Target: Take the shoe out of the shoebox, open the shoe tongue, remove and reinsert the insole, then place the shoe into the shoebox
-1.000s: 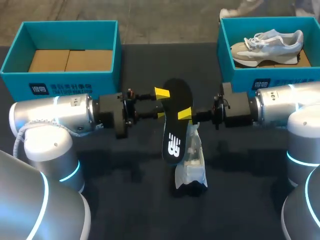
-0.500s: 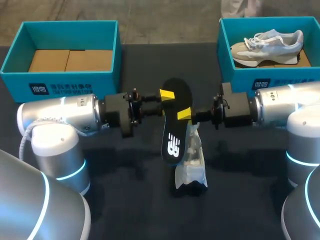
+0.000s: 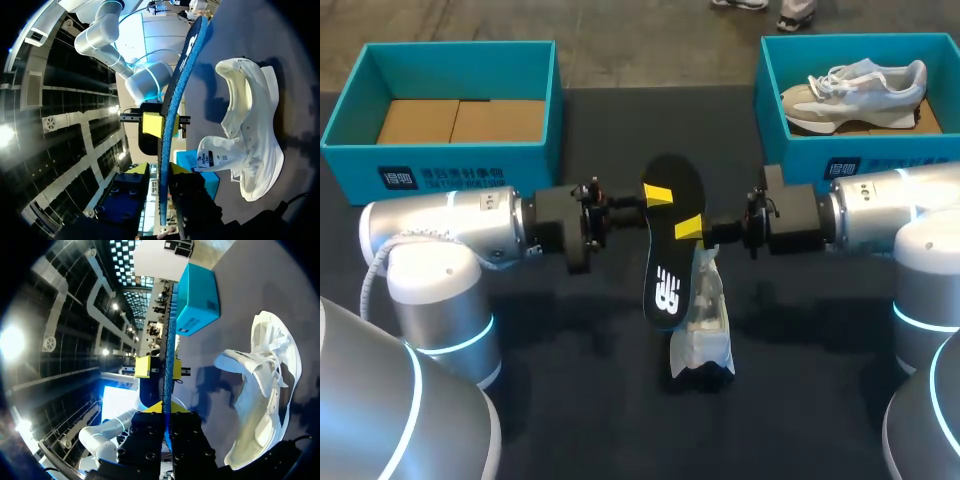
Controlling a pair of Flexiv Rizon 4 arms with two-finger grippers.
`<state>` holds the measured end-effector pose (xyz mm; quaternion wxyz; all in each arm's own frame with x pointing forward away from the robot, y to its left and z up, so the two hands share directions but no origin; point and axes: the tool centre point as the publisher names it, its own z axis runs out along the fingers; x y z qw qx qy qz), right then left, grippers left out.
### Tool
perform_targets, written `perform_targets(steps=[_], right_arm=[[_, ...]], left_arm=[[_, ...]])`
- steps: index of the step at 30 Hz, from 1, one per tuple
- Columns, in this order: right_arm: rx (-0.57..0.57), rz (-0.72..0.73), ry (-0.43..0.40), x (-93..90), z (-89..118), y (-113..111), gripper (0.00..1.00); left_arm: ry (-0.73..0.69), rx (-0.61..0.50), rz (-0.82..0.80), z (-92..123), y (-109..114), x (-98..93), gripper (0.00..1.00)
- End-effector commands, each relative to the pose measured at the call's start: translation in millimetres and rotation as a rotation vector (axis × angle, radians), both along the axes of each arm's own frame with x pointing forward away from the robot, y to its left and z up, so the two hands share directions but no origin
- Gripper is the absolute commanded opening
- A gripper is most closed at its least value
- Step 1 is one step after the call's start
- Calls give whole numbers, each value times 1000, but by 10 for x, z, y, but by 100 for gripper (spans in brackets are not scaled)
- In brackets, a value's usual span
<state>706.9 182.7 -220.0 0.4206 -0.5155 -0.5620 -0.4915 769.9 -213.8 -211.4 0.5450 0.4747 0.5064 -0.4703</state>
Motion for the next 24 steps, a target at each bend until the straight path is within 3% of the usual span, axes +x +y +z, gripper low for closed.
perform_targets(steps=[1,4,8,21,22,23,24], right_arm=[[0,-4,-1,-9,-6,16,0],[0,-4,-1,-9,-6,16,0],[0,-4,-1,-9,-6,16,0],[1,-2,2,-9,-8,13,0],[0,3,4,-9,-10,9,9],[-2,5,6,-11,-10,5,45],[-1,6,8,-12,-11,2,97]], left_arm=[[-1,6,-3,-7,-60,34,19],[0,9,-4,-18,-80,44,15],[5,16,-6,-43,-109,54,0],[1,34,2,-50,-121,36,0],[1,35,3,-45,-116,27,0],[-1,38,3,-41,-112,19,0],[-2,39,3,-38,-109,14,0]])
